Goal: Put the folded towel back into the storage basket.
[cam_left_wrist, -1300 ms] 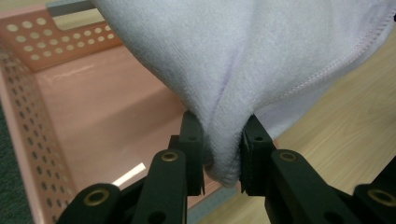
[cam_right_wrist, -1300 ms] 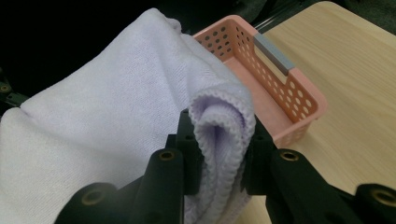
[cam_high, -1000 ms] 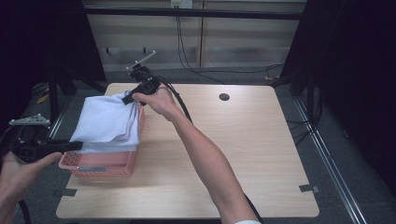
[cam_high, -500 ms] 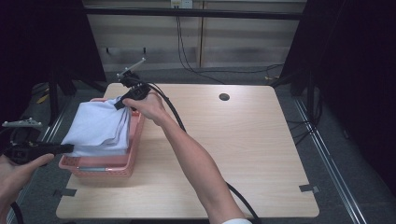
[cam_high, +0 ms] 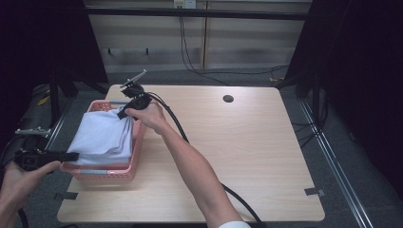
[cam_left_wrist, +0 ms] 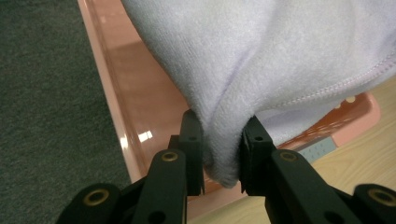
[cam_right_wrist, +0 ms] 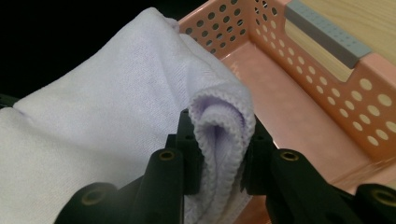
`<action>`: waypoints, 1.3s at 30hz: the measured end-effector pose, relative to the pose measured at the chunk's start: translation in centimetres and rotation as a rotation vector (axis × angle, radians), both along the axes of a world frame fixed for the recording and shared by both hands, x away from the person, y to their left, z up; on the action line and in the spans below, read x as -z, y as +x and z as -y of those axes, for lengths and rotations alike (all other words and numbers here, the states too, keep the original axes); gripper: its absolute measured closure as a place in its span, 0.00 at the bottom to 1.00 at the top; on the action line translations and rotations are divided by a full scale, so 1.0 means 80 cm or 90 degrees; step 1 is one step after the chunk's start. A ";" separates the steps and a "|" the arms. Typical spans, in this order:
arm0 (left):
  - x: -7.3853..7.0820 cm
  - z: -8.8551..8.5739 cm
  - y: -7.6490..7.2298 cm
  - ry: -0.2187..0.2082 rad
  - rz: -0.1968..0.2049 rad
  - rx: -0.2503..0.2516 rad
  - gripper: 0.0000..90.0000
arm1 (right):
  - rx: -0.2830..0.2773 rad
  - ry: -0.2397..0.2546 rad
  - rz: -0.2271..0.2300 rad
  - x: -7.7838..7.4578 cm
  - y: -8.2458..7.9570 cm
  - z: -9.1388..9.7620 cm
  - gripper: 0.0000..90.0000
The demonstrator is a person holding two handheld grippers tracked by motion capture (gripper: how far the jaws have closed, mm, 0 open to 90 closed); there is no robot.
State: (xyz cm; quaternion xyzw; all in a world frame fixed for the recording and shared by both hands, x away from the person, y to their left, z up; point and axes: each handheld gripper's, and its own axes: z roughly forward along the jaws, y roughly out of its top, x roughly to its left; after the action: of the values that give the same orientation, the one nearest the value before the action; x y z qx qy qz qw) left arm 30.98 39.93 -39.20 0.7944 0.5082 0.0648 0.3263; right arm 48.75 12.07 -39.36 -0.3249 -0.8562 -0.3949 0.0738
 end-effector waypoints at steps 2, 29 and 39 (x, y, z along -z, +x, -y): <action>0.004 0.003 0.001 0.004 -0.001 0.001 0.83 | 0.000 0.000 -0.001 0.004 0.001 0.001 0.82; 0.034 0.016 0.032 0.068 -0.064 -0.033 0.78 | 0.030 -0.040 -0.010 0.049 0.003 0.003 0.77; 0.029 0.015 0.027 0.052 -0.036 -0.047 0.55 | 0.045 -0.048 0.011 0.047 0.003 0.007 0.52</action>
State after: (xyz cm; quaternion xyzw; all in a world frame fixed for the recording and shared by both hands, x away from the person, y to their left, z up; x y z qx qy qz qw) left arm 33.14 38.70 -41.53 0.7894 0.5431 0.0748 0.2762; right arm 48.98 11.49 -43.14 -0.3540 -0.8591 -0.3675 0.0400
